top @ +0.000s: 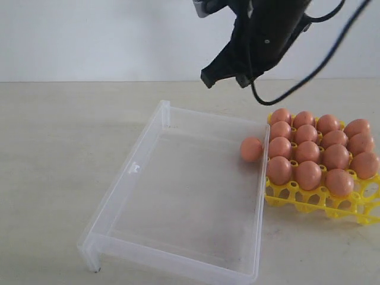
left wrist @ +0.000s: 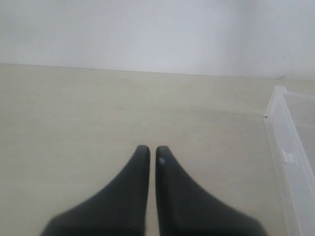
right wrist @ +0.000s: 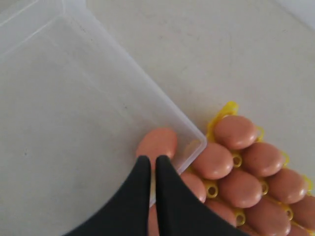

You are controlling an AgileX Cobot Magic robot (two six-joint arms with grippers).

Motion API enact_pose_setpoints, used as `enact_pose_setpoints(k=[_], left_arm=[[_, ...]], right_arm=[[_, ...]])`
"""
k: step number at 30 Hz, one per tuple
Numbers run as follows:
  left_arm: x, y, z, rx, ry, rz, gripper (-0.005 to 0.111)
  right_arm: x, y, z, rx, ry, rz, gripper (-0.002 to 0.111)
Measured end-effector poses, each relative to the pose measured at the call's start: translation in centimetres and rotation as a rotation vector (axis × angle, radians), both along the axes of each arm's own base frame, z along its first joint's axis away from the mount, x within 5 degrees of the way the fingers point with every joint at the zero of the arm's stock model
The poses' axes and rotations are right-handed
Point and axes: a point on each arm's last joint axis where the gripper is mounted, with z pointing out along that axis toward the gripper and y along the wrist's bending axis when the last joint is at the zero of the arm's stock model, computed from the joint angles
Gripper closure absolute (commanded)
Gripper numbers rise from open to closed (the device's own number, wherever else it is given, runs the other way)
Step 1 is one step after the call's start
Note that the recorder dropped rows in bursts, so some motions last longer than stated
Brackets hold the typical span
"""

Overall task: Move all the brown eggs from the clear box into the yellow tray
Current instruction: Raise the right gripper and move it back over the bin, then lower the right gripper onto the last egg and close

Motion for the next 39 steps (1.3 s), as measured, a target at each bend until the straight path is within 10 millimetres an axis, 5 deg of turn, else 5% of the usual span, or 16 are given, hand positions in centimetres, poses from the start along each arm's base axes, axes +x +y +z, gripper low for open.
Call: enact_pose_setpoints(k=[4,10,13,25,39], left_arm=[[0.0,0.0,0.0,0.000,0.000,0.000,0.103],[0.0,0.0,0.0,0.000,0.000,0.000,0.103],[0.0,0.0,0.0,0.000,0.000,0.000,0.103],[0.0,0.0,0.0,0.000,0.000,0.000,0.103],[0.0,0.0,0.0,0.000,0.000,0.000,0.103]], right_arm=[[2.4,0.8,-2.0,-0.034,0.154,-0.043,0.102],[3.8,1.4,-6.2,-0.061,0.267,-0.105,0.062],[4.1,1.6,-7.6,-0.062,0.295,-0.143,0.051],[5.2,2.0,-12.6,-0.045,0.356,-0.345,0.052],[6.4,1.6,-13.6,-0.049,0.237,-0.451,0.052]])
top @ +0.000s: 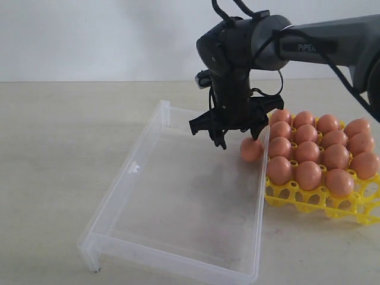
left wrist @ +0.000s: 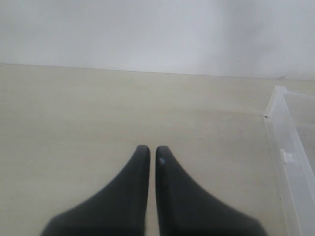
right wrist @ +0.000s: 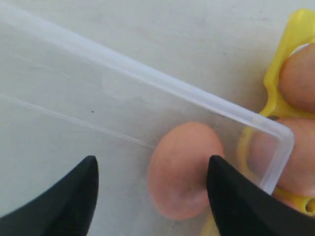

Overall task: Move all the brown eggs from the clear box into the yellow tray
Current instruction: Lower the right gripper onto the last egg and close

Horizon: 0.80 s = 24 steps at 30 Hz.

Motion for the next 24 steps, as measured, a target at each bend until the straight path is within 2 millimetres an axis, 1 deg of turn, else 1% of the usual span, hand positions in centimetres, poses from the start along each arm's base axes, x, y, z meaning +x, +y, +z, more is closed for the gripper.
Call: enact_pose_setpoints(k=[7,12,15,18,20,24], left_arm=[[0.0,0.0,0.0,0.000,0.000,0.000,0.103],[0.0,0.0,0.0,0.000,0.000,0.000,0.103],[0.0,0.0,0.0,0.000,0.000,0.000,0.103],[0.0,0.0,0.0,0.000,0.000,0.000,0.103],[0.0,0.0,0.0,0.000,0.000,0.000,0.103],[0.0,0.0,0.0,0.000,0.000,0.000,0.103]], right_arm=[[0.2,-0.2,-0.7,-0.024,-0.011,-0.024,0.052],[0.2,-0.3,-1.9,-0.048,0.021,-0.038,0.052],[0.1,-0.1,-2.5,-0.038,0.041,-0.046,0.052],[0.1,0.0,-2.6,-0.024,0.047,-0.051,0.053],[0.1,0.1,-2.6,-0.011,0.044,-0.056,0.059],[0.1,0.1,-2.6,-0.004,0.045,-0.058,0.085]])
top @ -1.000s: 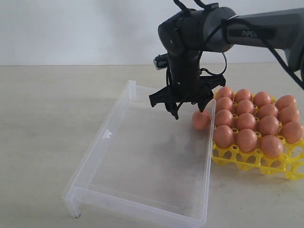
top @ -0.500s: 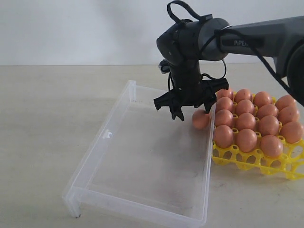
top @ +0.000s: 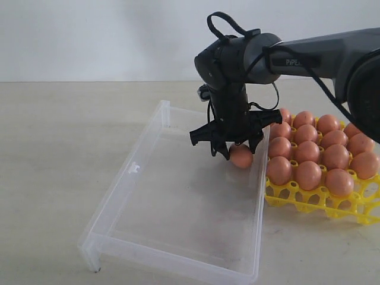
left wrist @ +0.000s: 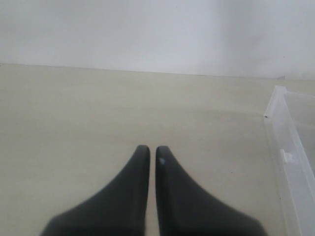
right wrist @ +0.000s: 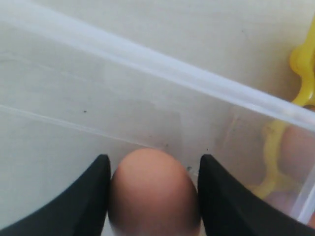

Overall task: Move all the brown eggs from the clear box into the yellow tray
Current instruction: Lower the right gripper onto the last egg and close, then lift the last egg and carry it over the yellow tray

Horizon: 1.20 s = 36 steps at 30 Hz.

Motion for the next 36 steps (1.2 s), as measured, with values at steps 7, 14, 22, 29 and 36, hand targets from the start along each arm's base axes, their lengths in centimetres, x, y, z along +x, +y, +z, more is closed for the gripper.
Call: enact_pose_setpoints(k=[7,14,22,29,36], left_arm=[[0.0,0.0,0.0,0.000,0.000,0.000,0.103],[0.0,0.0,0.0,0.000,0.000,0.000,0.103],[0.0,0.0,0.0,0.000,0.000,0.000,0.103],[0.0,0.0,0.0,0.000,0.000,0.000,0.103],[0.0,0.0,0.0,0.000,0.000,0.000,0.103]], right_arm=[[-0.1,0.0,0.0,-0.002,0.009,-0.004,0.108],[0.0,0.0,0.0,-0.008,0.019,0.062,0.108],[0.8,0.7,4.3,0.075,-0.180,0.197,0.108],[-0.5,0.6,13.9,0.241,-0.522,0.230,0.108],[-7.4,-5.4,11.5,0.456,-0.789,0.148,0.108]])
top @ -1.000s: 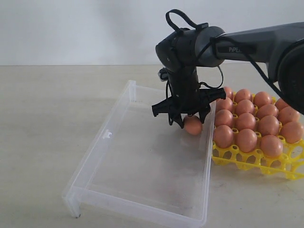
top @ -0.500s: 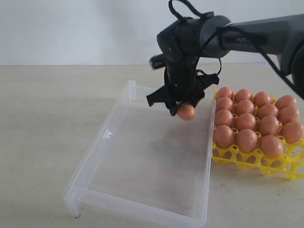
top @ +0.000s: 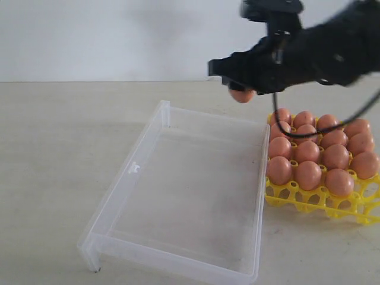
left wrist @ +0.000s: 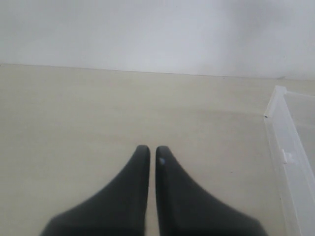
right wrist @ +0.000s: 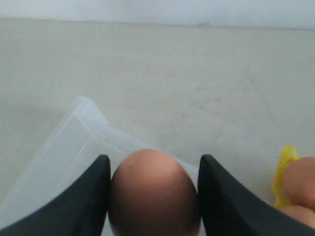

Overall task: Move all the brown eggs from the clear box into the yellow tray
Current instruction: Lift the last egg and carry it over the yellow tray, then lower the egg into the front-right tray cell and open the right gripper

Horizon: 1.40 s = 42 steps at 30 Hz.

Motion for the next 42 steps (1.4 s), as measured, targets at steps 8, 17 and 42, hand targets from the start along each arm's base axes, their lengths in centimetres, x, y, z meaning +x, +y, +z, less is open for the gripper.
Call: enact_pose_setpoints(k=[8,17,42], left_arm=[[0.0,0.0,0.0,0.000,0.000,0.000,0.103],[0.0,0.0,0.0,0.000,0.000,0.000,0.103],[0.0,0.0,0.0,0.000,0.000,0.000,0.103]], right_arm=[[-5.5,-16.3,0.3,0.481,-0.381,-0.383,0.108],[-6.9,-26.4,-1.5,0.769,-0.420,-0.231,0.108],[-9.1,-17.0,-8.9,0.028,-0.112,0.639,0.108]])
